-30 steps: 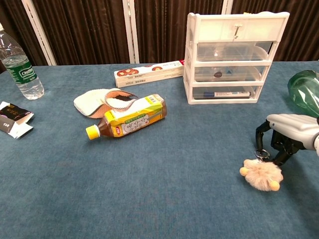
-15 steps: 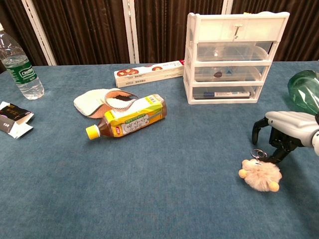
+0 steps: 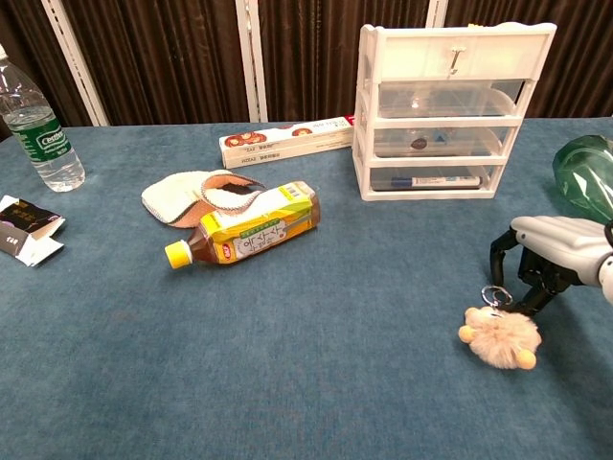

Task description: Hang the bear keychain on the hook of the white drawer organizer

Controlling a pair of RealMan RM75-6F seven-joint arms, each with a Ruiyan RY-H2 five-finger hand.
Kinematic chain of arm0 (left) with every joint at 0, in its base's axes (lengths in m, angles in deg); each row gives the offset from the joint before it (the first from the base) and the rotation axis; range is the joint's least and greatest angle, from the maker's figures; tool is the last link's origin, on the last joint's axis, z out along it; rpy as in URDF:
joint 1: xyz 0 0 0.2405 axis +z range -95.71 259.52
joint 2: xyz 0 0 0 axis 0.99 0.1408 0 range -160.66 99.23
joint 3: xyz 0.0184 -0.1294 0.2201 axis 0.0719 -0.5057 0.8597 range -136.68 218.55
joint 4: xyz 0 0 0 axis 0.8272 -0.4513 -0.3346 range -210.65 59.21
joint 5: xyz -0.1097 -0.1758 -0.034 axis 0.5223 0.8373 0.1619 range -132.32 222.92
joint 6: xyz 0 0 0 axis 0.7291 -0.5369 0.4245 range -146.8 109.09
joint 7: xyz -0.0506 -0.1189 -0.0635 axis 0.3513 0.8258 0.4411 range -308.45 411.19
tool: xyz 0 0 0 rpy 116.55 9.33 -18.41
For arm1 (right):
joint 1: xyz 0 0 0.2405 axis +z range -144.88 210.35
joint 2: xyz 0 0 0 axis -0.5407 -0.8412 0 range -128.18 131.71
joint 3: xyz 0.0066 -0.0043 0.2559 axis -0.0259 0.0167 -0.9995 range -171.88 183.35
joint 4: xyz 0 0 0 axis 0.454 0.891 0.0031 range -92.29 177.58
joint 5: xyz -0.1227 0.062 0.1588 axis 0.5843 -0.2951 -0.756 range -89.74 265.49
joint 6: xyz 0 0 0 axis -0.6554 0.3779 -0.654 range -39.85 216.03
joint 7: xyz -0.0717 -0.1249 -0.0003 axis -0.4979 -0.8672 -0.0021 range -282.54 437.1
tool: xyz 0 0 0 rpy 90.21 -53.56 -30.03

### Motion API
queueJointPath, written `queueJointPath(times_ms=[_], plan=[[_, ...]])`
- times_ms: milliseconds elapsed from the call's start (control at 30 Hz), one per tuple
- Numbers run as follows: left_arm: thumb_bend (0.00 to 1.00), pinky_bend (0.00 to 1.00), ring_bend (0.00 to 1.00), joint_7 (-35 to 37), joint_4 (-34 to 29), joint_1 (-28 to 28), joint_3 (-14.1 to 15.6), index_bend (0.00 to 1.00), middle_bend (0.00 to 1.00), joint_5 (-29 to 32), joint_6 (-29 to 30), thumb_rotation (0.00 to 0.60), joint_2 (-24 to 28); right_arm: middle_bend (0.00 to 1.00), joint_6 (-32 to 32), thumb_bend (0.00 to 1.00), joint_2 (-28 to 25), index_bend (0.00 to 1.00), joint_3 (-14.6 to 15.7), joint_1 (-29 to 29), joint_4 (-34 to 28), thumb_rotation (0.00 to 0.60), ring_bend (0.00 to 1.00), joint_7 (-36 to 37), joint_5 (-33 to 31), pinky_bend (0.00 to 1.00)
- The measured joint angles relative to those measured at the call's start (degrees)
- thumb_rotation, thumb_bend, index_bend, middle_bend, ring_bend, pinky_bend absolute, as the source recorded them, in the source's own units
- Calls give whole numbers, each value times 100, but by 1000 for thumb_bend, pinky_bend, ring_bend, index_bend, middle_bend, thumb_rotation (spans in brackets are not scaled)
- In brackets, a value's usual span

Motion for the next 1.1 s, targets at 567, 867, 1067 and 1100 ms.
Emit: queueJointPath(times_ms=[567,867,1067,1100], plan=[[0,0,0,9,-7,-6,-4,0,0,13,-10,600,5,1000,165,208,-47,558,-73,-41,-137,600,1000,172,294,943],[0,0,0,20,-4,-11,-8,0,0,11,-10,600,3,1000,513,209,-245,557,-319,-32,-477,600,1000,192,489,944],[0,0,0,31,-6,-9,-8,0,0,5,-2,600,3,1000,757,208,-315,556,-477,-31,-604,600,1000,226,613,944],[0,0,0,34,-6,-8,-7,0,0,3,-1,600,3,1000,811,208,-313,556,-507,-31,-607,600,1000,250,651,944]])
